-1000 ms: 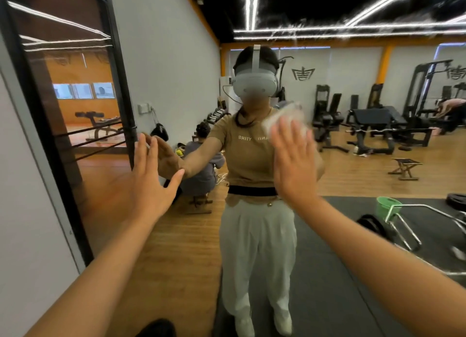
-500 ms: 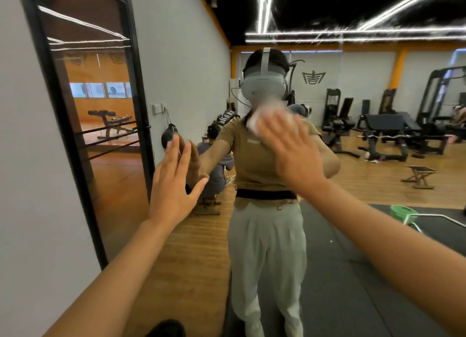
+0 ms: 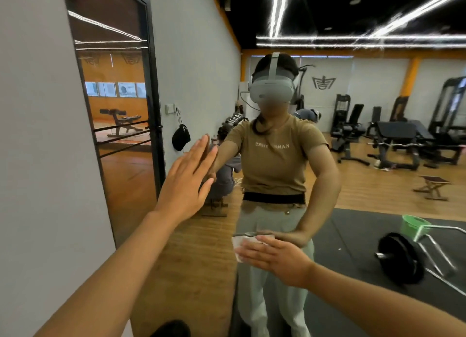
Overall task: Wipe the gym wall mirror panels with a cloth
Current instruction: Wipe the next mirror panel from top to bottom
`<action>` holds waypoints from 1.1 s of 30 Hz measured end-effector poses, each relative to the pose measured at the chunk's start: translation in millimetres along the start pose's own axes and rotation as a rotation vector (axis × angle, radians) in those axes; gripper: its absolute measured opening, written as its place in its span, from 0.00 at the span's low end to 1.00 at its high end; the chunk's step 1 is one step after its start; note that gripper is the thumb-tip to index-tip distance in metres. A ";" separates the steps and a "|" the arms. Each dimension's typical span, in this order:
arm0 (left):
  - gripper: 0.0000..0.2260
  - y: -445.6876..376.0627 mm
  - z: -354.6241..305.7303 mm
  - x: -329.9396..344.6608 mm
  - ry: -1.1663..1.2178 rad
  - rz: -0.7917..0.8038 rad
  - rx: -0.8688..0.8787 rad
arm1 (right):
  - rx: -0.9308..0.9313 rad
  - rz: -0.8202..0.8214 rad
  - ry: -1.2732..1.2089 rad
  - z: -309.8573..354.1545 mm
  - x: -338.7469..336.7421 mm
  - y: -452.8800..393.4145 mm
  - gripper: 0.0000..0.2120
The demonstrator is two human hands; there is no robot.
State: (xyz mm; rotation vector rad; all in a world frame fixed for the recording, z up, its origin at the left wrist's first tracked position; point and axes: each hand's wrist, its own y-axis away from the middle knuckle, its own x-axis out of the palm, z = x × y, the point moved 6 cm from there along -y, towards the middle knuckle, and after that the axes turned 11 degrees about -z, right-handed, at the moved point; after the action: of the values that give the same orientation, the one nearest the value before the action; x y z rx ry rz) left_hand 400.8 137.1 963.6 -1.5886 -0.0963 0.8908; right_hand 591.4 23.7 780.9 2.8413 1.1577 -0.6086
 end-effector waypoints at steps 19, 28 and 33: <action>0.30 3.0 1.2 1.9 0.072 -0.086 0.066 | 0.490 -0.402 -0.084 -123.8 -61.3 -64.3 0.33; 0.31 2.6 2.3 -2.7 0.096 -0.047 0.050 | 0.417 -0.363 -0.076 -175.9 -82.7 -74.3 0.30; 0.31 2.8 0.5 -3.8 0.095 -0.048 0.034 | 0.718 -0.563 -0.057 -261.0 -124.1 -112.1 0.31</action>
State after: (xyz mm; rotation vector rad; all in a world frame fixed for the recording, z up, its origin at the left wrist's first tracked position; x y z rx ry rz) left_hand 396.7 134.8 963.0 -1.5880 -0.0516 0.7750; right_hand 525.9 62.9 1081.4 2.9332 2.1081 -1.3593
